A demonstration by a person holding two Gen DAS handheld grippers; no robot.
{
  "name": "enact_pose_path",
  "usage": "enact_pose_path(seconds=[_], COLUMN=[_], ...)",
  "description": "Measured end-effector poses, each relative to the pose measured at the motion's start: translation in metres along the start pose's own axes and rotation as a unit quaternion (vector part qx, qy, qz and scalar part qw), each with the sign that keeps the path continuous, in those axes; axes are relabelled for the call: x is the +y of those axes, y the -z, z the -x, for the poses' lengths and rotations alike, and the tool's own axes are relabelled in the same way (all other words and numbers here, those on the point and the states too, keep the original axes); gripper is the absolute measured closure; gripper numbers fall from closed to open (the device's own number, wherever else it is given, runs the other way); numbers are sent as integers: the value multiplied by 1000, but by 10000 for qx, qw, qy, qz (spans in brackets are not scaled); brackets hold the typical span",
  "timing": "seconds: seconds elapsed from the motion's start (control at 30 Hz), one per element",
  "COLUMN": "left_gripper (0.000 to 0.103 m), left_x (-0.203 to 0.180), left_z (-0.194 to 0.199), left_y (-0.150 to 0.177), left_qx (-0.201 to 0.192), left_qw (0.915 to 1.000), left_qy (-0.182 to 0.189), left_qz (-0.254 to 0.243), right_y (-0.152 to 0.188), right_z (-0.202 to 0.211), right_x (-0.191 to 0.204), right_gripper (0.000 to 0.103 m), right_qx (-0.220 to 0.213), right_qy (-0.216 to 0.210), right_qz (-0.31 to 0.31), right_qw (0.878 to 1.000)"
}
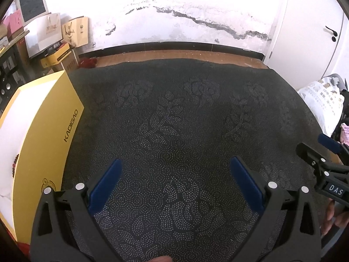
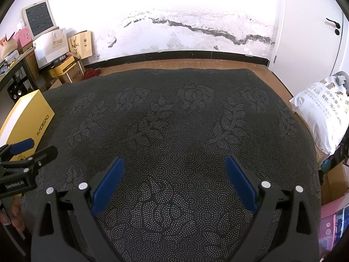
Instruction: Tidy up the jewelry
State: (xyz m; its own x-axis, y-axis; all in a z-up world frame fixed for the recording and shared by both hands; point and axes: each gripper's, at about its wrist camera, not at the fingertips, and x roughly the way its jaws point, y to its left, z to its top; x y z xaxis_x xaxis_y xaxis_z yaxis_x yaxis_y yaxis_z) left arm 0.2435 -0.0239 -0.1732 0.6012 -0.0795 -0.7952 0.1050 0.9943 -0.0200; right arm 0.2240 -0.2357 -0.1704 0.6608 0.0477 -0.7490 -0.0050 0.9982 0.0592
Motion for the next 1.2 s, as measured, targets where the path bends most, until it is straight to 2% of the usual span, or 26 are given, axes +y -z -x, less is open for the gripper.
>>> enact_pose_path(seconds=[0.5, 0.93, 1.2], left_gripper=[6, 6, 6], left_x=[-4, 4, 0], left_z=[5, 2, 4], left_y=[2, 4, 5], left_qx=[-114, 2, -60], left_qw=[9999, 9992, 9997], left_qy=[-53, 275, 160], left_qz=[-105, 277, 179], right_y=[1, 0, 0], right_z=[0, -2, -3], right_x=[0, 0, 0], right_gripper=[12, 12, 12], right_qx=[-1, 0, -2], right_qy=[3, 17, 17], right_qz=[20, 26, 21], right_qw=[10000, 10000, 10000])
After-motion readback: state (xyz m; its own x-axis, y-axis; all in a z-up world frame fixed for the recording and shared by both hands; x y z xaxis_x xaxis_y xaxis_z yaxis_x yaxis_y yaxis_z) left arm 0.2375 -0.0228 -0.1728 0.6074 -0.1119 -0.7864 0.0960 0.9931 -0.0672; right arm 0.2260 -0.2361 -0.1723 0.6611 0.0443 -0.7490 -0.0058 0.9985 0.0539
